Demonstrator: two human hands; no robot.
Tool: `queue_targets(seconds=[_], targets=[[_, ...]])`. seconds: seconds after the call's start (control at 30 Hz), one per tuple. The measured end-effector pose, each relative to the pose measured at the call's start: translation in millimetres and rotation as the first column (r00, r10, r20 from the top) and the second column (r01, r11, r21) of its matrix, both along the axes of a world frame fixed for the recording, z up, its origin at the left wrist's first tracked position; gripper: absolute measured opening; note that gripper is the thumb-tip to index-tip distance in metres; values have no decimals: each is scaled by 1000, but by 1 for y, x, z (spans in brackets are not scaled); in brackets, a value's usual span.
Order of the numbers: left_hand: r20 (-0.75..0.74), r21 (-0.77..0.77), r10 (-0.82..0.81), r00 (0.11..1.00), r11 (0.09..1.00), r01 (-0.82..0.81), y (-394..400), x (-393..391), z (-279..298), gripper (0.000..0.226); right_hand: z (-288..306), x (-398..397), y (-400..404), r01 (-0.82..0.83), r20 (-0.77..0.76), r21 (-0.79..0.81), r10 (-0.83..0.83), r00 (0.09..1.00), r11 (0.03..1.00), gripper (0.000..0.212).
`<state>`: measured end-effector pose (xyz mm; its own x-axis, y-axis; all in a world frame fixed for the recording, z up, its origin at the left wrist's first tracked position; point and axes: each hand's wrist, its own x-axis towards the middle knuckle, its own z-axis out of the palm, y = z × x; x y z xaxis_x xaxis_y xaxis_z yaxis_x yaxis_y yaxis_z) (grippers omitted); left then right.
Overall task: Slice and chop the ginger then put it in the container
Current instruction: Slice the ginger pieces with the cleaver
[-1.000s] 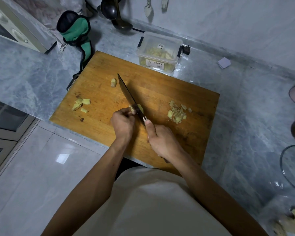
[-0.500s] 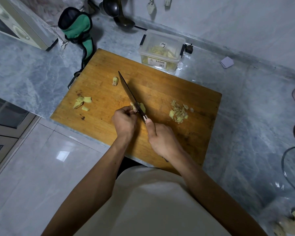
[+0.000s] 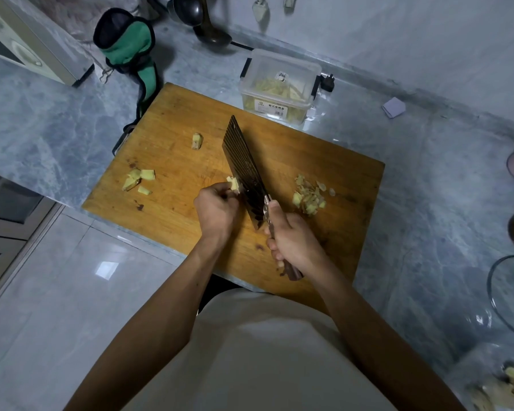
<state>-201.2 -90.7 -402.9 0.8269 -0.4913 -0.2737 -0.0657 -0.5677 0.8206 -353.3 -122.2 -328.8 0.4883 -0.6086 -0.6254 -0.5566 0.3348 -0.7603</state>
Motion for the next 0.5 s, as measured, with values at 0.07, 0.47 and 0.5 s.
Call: queue_targets(seconds=[0.07,0.47,0.5], targets=[[-47,-2,24,999,1000,-24,1,1,-1,23,0,-2,1,9,11,29,-10,1000,1000,58],[-125,5,98,987,995,-98,-3,3,2,21,2,1,-1,62,34,121,-67,997,991,57],[-138,4,107,985,994,-108,-4,2,4,20,2,1,-1,62,32,119,-66,997,991,57]])
